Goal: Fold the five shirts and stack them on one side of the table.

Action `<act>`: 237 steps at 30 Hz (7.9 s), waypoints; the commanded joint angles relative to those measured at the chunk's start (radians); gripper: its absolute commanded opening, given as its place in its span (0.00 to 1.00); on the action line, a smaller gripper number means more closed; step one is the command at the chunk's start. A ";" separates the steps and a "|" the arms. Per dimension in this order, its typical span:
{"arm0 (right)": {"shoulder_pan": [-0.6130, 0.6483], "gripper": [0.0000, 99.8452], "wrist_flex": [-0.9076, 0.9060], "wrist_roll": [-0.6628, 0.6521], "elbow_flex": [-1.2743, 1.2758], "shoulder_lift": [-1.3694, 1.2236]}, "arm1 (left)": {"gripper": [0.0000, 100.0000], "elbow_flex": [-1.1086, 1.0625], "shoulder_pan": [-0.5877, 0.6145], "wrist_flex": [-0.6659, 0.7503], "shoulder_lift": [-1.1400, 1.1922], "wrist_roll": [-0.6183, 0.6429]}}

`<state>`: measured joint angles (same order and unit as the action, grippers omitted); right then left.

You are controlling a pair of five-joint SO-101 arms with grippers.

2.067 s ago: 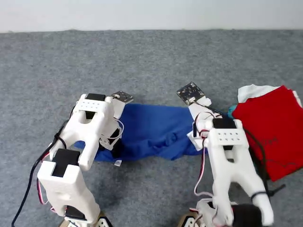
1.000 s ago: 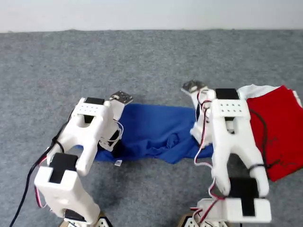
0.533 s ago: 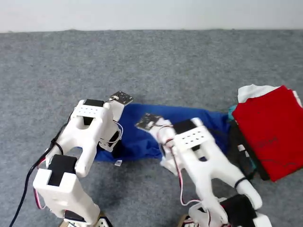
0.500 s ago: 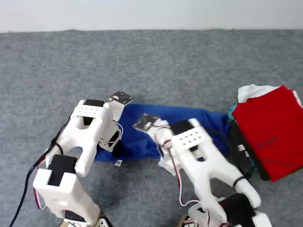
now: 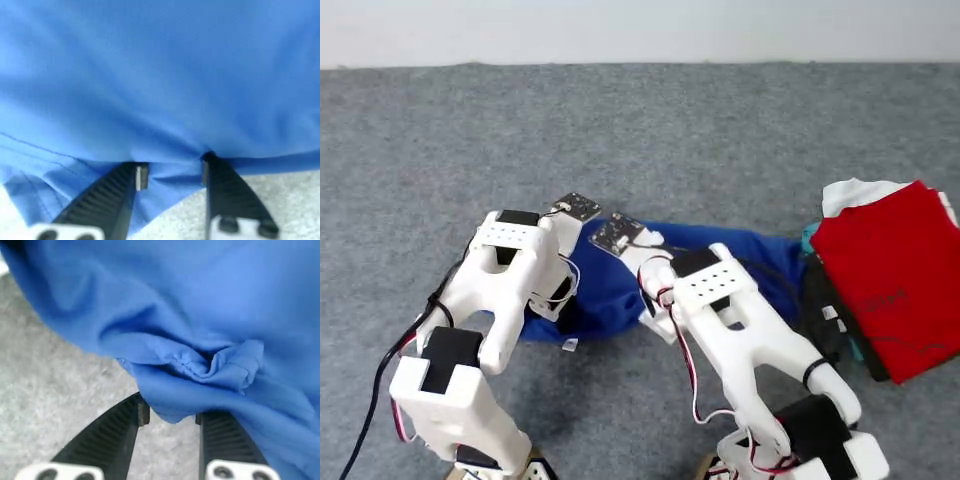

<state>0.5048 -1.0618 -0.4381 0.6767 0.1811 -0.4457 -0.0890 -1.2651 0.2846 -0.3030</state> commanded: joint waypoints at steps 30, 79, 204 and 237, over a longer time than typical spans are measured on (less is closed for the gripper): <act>-0.074 0.17 0.105 0.008 -0.256 -0.278 | 0.19 -0.010 -0.023 0.049 0.008 -0.002; -0.107 0.23 -0.341 -0.087 -0.242 0.101 | 0.19 0.081 -0.017 -0.272 -0.247 -0.008; -1.273 0.23 -0.593 -0.114 -0.130 0.768 | 0.03 1.492 -0.778 -0.313 0.661 0.175; -1.055 0.23 -0.665 -0.055 -0.138 0.704 | 0.17 1.644 -0.227 -0.491 0.554 0.216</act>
<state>-0.7288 -1.7384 -0.5455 0.5508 0.9467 1.3326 -0.3805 -1.7346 0.9091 -0.1250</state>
